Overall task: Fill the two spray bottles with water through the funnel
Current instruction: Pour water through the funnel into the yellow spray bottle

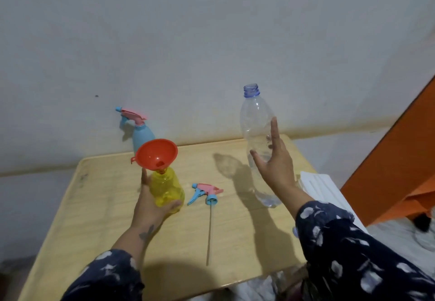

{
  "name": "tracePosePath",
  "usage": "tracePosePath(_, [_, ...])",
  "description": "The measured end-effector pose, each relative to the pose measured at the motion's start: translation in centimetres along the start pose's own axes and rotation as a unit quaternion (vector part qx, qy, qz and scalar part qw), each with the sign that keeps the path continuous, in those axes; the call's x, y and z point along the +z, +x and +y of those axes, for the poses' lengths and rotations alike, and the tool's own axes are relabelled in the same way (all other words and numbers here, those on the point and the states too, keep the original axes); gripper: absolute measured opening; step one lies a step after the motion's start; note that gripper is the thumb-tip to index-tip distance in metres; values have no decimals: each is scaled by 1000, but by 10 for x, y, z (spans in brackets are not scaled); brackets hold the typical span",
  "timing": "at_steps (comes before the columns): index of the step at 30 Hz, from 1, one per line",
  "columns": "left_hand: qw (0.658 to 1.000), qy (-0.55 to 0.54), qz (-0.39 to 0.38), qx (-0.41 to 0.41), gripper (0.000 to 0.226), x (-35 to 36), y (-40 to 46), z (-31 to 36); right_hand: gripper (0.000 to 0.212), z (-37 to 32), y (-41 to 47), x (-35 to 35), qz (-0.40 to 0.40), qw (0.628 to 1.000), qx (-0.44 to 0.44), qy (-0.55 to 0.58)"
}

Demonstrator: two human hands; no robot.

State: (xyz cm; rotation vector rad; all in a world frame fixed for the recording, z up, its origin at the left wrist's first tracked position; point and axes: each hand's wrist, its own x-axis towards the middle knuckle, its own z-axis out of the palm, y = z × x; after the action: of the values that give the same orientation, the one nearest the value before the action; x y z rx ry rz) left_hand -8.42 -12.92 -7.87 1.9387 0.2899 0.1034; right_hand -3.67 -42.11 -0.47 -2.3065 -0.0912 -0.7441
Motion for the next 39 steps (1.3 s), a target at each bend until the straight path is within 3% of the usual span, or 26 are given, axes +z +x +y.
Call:
tracePosePath(2, [1000,-1,-19,19,121,10,-1,7,106,0,6,-8,-24,999,-29,-34])
tracePosePath(4, [999,-8,32,33,103,-15,-10,2,107,-27,1,1,-102,991,-84,-26])
tracePosePath(10, [993,-4,98,65,64,-7,-12,13,101,-46,11,-13,-225,958,-139,-115])
tracePosePath(17, [993,16,105,48,52,-12,-15,17,102,-76,12,-27,-329,906,-178,-200])
tracePosePath(24, [990,92,101,27,56,-14,-11,18,103,-96,18,-38,-348,871,-190,-291])
tracePosePath(39, [991,102,82,18,56,-21,-13,25,99,-117,23,-54,-337,843,-223,-356])
